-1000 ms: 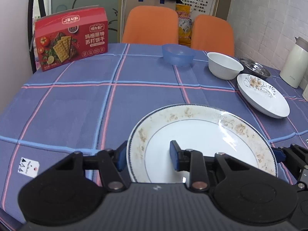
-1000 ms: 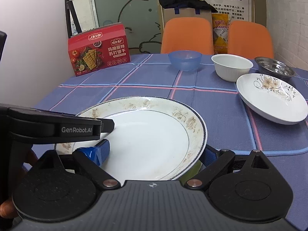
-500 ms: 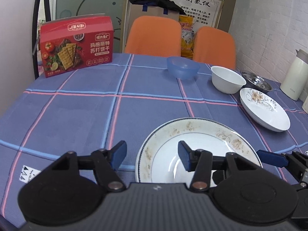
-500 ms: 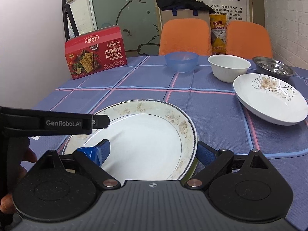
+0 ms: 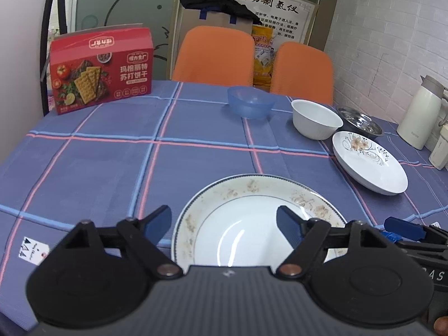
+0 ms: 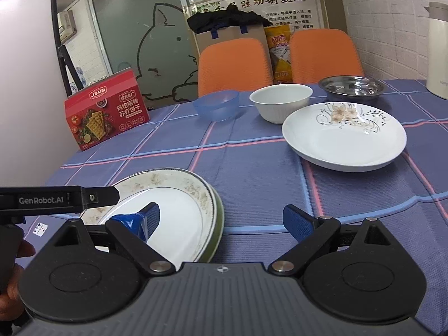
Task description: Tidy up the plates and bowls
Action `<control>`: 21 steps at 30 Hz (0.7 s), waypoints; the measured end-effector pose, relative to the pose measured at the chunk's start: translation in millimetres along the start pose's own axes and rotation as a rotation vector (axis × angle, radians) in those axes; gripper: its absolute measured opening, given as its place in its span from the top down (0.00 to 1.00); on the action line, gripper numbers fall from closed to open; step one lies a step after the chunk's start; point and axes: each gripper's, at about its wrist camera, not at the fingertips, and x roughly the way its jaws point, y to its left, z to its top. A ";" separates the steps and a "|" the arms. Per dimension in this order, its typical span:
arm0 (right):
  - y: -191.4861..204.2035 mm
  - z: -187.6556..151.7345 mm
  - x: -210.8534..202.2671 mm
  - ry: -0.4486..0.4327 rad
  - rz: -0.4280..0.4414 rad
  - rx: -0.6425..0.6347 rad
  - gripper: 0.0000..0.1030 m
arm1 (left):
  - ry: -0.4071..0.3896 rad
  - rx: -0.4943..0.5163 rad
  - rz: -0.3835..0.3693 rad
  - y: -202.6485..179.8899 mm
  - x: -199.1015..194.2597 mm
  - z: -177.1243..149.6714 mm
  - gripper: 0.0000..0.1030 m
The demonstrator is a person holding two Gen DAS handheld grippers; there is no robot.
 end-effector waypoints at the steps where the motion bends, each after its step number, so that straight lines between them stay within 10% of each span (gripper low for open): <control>1: -3.9 0.2 -1.8 -0.004 0.001 0.014 0.20 | 0.003 0.001 -0.006 -2.6 0.3 0.6 0.24; 21: -104.0 14.4 -29.0 -0.052 -0.087 0.161 0.20 | 0.121 0.060 -0.153 -90.4 52.4 42.3 0.24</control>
